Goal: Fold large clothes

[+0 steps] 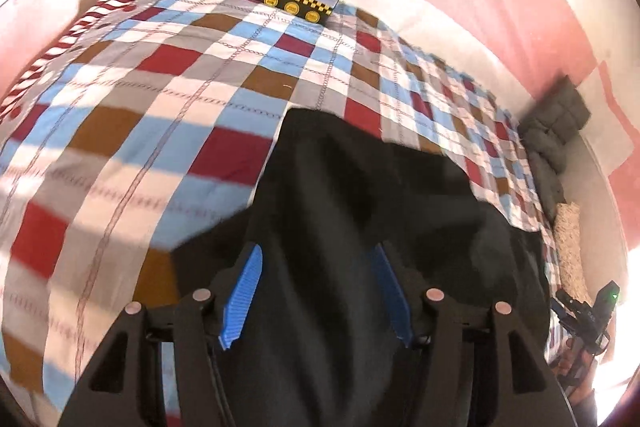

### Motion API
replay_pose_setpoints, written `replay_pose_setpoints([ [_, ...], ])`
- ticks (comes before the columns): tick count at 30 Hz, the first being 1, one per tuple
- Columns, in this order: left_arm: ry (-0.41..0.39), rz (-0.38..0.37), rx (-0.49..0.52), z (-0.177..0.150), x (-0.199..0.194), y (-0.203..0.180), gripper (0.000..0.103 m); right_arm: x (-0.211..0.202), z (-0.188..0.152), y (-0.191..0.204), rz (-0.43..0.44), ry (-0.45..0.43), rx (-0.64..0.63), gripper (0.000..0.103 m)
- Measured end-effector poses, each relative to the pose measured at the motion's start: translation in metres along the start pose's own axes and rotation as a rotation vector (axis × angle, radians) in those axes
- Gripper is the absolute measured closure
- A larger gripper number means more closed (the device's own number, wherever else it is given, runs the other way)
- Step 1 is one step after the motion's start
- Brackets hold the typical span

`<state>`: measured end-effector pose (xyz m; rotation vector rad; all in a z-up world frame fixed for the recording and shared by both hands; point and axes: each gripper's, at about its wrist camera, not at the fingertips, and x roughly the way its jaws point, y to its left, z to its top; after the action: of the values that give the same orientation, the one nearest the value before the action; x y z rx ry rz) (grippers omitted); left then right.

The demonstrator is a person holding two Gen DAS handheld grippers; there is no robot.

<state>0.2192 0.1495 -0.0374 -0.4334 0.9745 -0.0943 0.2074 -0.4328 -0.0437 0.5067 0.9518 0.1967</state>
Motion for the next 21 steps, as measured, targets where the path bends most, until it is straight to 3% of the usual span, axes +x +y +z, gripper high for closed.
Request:
replay_pose_setpoints([
  [4, 0.033, 0.045, -0.014, 0.029, 0.041, 0.002, 0.043, 0.03, 0.03, 0.001, 0.033, 0.03, 0.009, 0.036],
  [6, 0.039, 0.054, -0.046, 0.035, 0.056, 0.006, 0.045, 0.051, 0.043, 0.0, 0.008, 0.06, 0.021, 0.036],
  [7, 0.04, 0.05, -0.057, 0.036, 0.062, 0.007, 0.049, 0.059, 0.046, -0.001, 0.004, 0.081, 0.028, 0.036],
  [8, 0.035, 0.054, -0.056, 0.036, 0.065, 0.006, 0.063, 0.067, 0.048, -0.002, 0.009, 0.11, 0.041, 0.038],
  [10, 0.026, 0.079, -0.034, 0.036, 0.068, 0.004, 0.075, 0.077, 0.05, 0.001, -0.01, 0.123, 0.047, 0.082],
  [12, -0.002, 0.097, -0.016, 0.039, 0.066, 0.003, 0.083, 0.074, 0.055, 0.007, -0.011, 0.089, 0.028, 0.086],
  [17, -0.096, 0.086, -0.043, 0.06, 0.058, 0.002, 0.085, 0.054, 0.073, 0.015, 0.009, -0.044, 0.044, 0.087],
  [21, -0.063, 0.178, 0.038, 0.054, 0.101, -0.002, 0.085, 0.099, 0.064, 0.009, -0.111, 0.017, -0.018, 0.087],
])
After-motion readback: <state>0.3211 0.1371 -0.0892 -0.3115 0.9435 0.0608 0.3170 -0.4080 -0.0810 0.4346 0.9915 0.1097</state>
